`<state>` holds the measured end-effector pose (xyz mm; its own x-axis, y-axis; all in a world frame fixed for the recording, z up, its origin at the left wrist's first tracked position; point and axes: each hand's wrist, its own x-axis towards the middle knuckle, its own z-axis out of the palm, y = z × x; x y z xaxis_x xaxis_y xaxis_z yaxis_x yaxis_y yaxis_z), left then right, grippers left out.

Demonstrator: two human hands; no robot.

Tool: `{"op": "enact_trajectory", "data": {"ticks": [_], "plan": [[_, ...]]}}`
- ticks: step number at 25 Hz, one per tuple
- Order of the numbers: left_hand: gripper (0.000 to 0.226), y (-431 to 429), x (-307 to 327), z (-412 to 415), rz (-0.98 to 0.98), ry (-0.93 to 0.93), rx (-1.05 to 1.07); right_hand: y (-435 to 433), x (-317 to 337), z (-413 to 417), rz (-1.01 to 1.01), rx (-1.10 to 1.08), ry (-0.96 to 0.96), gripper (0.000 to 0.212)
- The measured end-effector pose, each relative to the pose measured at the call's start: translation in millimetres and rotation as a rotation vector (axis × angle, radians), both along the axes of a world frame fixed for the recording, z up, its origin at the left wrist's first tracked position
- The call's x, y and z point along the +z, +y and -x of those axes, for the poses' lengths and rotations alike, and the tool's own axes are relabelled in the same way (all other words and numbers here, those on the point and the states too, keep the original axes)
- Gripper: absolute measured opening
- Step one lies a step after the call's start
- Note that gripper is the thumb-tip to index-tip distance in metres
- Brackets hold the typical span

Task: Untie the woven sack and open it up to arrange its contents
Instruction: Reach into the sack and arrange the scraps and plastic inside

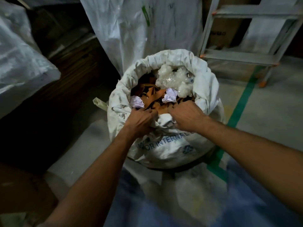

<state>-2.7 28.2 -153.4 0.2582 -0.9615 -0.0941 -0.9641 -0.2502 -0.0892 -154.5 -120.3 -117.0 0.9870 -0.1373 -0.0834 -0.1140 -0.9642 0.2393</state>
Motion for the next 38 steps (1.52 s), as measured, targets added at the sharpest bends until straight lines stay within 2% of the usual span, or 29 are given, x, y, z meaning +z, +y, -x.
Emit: {"op": "enact_trajectory", "data": {"ticks": [4, 7, 9, 11, 14, 15, 16, 18, 20, 21, 23, 25, 27, 30, 33, 35, 36, 38], "plan": [[0.049, -0.9, -23.0, -13.7, 0.064, -0.069, -0.159, -3.1, -45.0, -1.0, 0.069, 0.133, -0.100, 0.031], [0.028, 8.8, -24.7, -3.0, 0.250, -0.096, -0.247, 0.1, -41.9, 19.3, -0.061, 0.191, -0.067, 0.016], [0.018, 22.5, -19.9, 5.2, 0.292, -0.139, -0.346, -0.1, -18.0, 32.3, -0.214, 0.087, -0.035, 0.037], [0.009, 35.6, -10.9, 9.5, 0.311, -0.209, -0.445, -5.0, 1.5, 33.8, -0.371, -0.002, -0.026, 0.049], [0.015, 42.8, 5.9, 22.0, 0.305, -0.251, -0.423, -12.4, 10.4, 22.1, -0.506, -0.088, 0.103, 0.078], [0.021, 42.8, 10.4, 28.4, 0.267, -0.218, -0.378, -11.8, 10.8, 19.2, -0.481, -0.074, 0.159, 0.074], [0.031, 41.8, 14.2, 34.5, 0.199, -0.134, -0.320, -9.8, 7.9, 18.5, -0.434, -0.037, 0.178, 0.059], [0.054, 39.9, 39.3, 39.8, -0.026, 0.161, -0.158, -0.8, 4.2, 23.3, -0.311, 0.039, 0.141, 0.039], [0.072, 28.9, 61.4, 33.5, -0.211, 0.478, 0.013, 4.9, -0.7, 29.1, -0.209, 0.081, 0.055, 0.030], [0.075, 20.5, 64.7, 29.0, -0.236, 0.464, 0.046, 6.0, -4.3, 29.8, -0.142, 0.113, 0.000, 0.025], [0.079, 4.9, 57.1, 25.4, -0.214, 0.181, 0.029, 1.7, -12.1, 31.0, -0.024, 0.202, -0.117, 0.014], [0.056, 3.0, 36.6, 29.9, -0.151, -0.049, -0.054, -3.7, -21.4, 33.5, 0.052, 0.257, -0.162, 0.018], [0.041, 12.1, 18.1, 33.4, -0.040, -0.111, -0.103, -4.3, -31.1, 38.2, 0.032, 0.300, -0.189, 0.023], [0.044, 25.9, 0.5, 33.9, 0.152, -0.177, -0.165, -4.0, -30.6, 43.6, -0.077, 0.364, -0.180, 0.026], [0.046, 19.8, 7.3, 20.3, 0.058, -0.011, -0.107, -23.0, -1.6, 39.3, -0.237, 0.207, -0.003, 0.037], [0.060, 12.3, 24.2, 5.7, -0.068, 0.223, -0.017, -35.7, 22.5, 37.0, -0.453, 0.039, 0.122, 0.040], [0.069, 11.1, 36.3, -2.2, -0.133, 0.380, 0.043, -41.5, 31.4, 35.3, -0.538, -0.043, 0.125, 0.038], [0.074, 16.4, 59.3, -12.3, -0.146, 0.674, 0.135, -44.7, 43.8, 28.2, -0.531, -0.149, 0.054, 0.022]]}}
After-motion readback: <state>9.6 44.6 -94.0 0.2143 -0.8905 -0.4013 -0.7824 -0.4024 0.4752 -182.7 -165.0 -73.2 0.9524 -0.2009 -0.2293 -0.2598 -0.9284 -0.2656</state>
